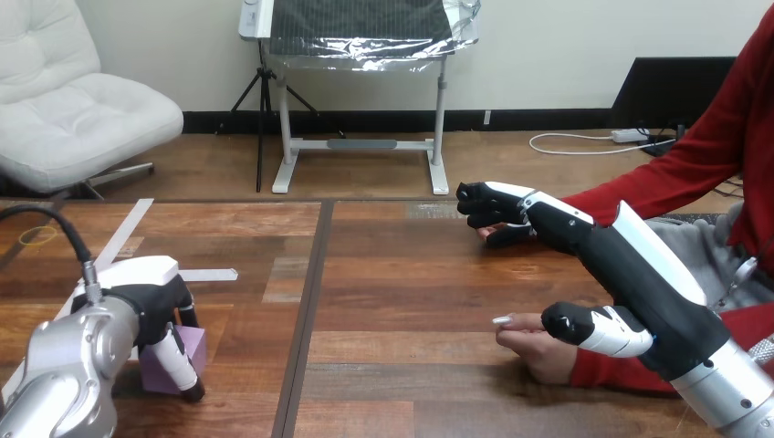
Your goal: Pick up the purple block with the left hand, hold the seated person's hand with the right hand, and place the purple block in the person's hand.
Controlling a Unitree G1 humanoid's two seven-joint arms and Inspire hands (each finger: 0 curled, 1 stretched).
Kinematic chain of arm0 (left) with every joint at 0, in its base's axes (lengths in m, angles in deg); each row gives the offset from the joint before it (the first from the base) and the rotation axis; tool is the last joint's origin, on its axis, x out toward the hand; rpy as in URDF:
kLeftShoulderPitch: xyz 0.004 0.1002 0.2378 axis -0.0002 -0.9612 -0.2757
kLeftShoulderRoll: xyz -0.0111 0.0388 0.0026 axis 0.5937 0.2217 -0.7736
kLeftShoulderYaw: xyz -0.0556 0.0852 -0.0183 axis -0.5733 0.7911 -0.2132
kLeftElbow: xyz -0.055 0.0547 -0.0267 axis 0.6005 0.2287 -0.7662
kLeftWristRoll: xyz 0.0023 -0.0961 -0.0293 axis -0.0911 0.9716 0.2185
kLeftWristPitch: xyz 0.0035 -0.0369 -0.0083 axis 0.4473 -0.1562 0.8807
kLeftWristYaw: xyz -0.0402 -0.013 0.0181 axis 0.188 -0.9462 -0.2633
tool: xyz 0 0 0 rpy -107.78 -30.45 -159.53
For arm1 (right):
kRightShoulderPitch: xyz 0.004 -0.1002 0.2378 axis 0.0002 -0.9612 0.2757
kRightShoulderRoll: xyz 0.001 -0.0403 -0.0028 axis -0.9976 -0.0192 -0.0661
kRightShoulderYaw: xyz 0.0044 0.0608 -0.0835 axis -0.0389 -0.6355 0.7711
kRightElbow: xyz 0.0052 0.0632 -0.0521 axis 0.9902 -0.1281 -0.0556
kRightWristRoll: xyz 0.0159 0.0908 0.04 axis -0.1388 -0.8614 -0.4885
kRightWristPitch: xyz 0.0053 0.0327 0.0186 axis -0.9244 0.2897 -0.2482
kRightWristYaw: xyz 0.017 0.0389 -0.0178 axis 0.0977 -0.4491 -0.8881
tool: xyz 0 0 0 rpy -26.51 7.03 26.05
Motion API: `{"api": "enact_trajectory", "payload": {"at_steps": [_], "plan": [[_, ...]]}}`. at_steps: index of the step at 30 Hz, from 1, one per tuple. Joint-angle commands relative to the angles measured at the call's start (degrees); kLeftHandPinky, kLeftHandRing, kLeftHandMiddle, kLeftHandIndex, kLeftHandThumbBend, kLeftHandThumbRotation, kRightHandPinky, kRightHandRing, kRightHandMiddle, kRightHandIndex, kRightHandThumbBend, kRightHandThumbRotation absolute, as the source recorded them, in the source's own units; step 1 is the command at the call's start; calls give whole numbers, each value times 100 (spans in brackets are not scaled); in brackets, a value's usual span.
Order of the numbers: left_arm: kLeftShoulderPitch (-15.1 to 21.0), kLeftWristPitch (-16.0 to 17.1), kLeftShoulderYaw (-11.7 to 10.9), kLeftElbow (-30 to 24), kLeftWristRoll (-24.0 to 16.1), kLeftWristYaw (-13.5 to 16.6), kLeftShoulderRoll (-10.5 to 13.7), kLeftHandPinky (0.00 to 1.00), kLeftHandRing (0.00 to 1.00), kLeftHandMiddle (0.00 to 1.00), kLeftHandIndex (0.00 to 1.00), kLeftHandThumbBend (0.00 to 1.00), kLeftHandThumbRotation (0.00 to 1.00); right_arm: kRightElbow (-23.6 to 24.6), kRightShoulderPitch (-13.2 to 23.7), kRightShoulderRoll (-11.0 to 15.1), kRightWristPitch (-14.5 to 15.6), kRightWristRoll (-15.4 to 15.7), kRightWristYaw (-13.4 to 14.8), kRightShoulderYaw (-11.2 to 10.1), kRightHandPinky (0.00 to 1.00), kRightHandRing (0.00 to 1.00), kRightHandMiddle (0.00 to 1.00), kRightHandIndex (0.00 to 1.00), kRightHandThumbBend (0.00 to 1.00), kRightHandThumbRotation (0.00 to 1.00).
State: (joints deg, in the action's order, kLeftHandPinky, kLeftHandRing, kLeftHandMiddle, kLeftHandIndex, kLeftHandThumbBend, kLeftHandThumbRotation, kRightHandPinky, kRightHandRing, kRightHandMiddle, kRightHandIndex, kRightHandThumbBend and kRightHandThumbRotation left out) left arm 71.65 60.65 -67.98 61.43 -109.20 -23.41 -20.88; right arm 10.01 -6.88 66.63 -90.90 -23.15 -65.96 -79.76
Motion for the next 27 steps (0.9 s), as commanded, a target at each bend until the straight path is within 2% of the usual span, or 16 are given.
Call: {"api": "enact_trajectory", "payload": {"at_steps": [1, 10, 27], "plan": [[111, -5, -199, -173, -31, 327, -55, 36, 46, 52, 46, 75, 0, 61, 304, 35, -121, -81, 25, -186, 72, 80, 83, 85, 100, 100], [74, -101, -226, -258, 6, 447, -94, 36, 46, 53, 47, 75, 0, 58, 311, 45, -86, -122, -5, -179, 72, 80, 83, 85, 100, 100], [-27, -58, -416, -503, 272, 599, -152, 32, 43, 51, 45, 77, 0, -260, 498, 27, -140, 150, 119, -220, 72, 80, 83, 85, 97, 99]]}}
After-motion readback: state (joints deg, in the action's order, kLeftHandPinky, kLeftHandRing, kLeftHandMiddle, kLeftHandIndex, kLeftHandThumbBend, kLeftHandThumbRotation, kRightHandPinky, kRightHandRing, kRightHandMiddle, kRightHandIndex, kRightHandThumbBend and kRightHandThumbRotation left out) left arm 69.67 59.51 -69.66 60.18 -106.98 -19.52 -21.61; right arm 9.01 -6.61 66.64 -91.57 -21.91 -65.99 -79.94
